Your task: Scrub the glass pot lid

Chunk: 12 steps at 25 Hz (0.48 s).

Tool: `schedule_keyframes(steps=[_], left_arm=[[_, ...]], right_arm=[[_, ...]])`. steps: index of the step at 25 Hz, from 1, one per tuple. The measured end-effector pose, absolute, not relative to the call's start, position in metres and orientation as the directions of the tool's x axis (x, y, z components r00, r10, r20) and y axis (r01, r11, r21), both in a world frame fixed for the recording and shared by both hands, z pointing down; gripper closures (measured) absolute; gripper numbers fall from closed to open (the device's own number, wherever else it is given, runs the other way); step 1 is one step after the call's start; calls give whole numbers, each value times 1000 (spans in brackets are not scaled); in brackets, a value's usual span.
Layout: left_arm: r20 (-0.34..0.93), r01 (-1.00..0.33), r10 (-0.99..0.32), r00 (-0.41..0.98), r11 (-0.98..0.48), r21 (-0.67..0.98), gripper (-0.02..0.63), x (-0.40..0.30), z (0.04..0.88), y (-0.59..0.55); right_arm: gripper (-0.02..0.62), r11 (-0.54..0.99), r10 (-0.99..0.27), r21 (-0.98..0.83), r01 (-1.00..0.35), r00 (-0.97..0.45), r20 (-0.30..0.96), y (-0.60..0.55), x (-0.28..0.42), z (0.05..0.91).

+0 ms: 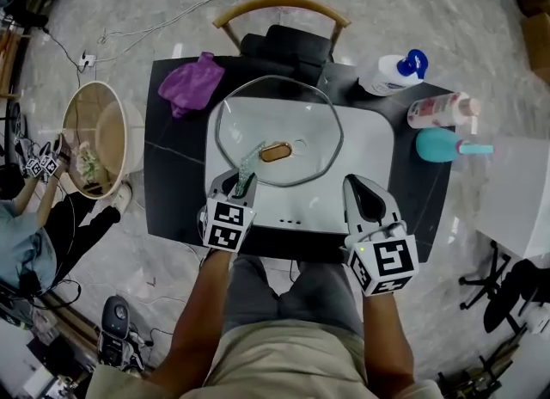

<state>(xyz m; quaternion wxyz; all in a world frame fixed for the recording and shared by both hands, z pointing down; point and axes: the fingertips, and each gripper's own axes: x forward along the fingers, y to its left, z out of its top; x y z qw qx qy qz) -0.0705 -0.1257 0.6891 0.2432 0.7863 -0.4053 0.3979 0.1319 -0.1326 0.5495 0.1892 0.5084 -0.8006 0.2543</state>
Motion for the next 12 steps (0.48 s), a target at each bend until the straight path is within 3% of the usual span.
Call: schedule_keyframes(steps=[6,12], left_arm=[[882,-740,-262,392,-659,133,518,-48,716,-97],[894,-665,-222,389,-739,105,517,-13,721,-92]], right_arm=[[571,340,-724,-223,-914,-405,558,-129,141,551],[571,323,-728,-226,-919,-394,561,-125,150,553]])
